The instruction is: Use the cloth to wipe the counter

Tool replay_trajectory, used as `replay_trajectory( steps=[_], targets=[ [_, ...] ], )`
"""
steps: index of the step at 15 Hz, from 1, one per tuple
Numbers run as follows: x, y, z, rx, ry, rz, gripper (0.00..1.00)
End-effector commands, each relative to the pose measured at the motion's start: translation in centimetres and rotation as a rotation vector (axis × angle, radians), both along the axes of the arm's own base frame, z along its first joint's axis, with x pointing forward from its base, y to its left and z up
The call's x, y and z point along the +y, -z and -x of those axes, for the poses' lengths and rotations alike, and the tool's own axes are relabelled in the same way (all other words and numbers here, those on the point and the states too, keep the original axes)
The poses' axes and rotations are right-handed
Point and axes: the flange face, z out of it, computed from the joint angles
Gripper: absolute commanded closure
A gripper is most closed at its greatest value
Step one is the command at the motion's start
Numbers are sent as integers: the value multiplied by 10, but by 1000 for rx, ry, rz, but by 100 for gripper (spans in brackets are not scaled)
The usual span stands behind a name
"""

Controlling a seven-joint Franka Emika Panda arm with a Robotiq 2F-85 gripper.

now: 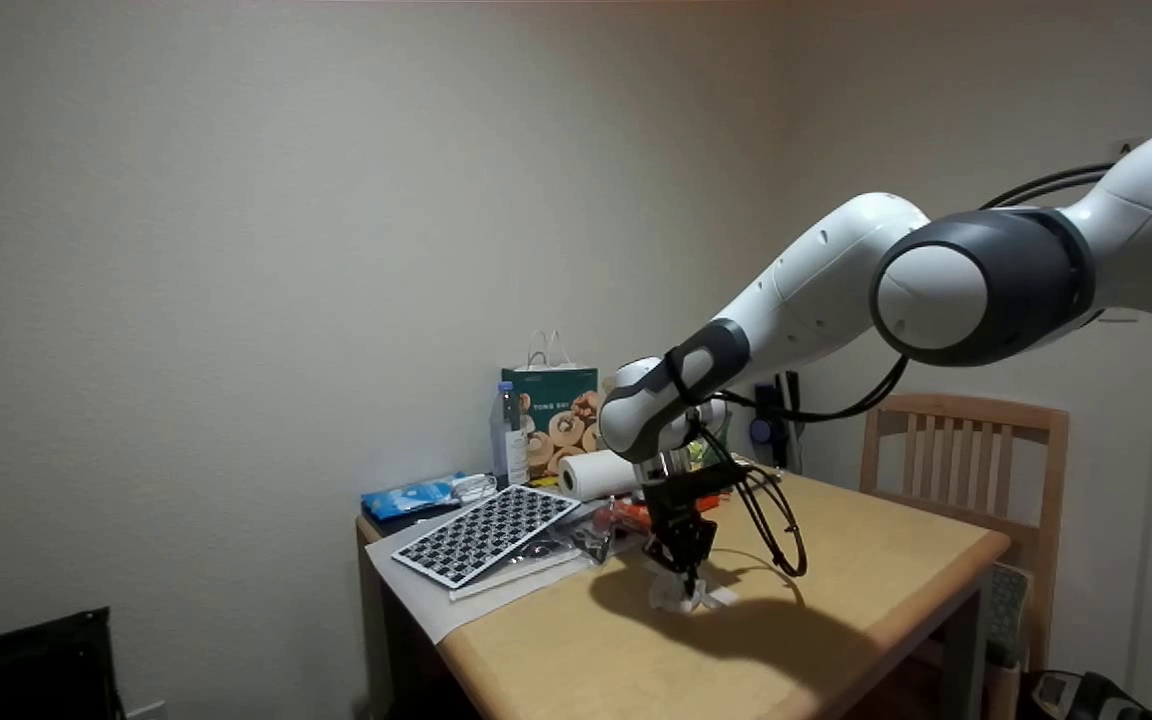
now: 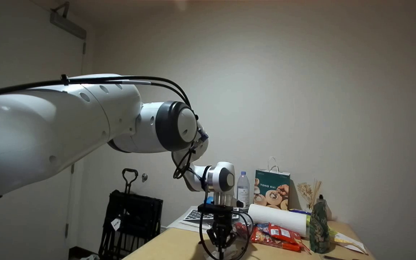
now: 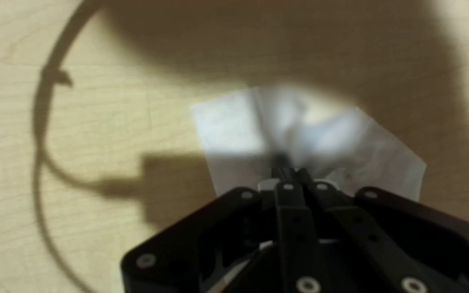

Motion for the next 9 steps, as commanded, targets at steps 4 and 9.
replay_trajectory(
  steps=[4, 9],
  targets=[
    [14, 15, 21, 50, -4, -51, 100],
    [11, 1, 7, 27, -6, -19, 99]
  ],
)
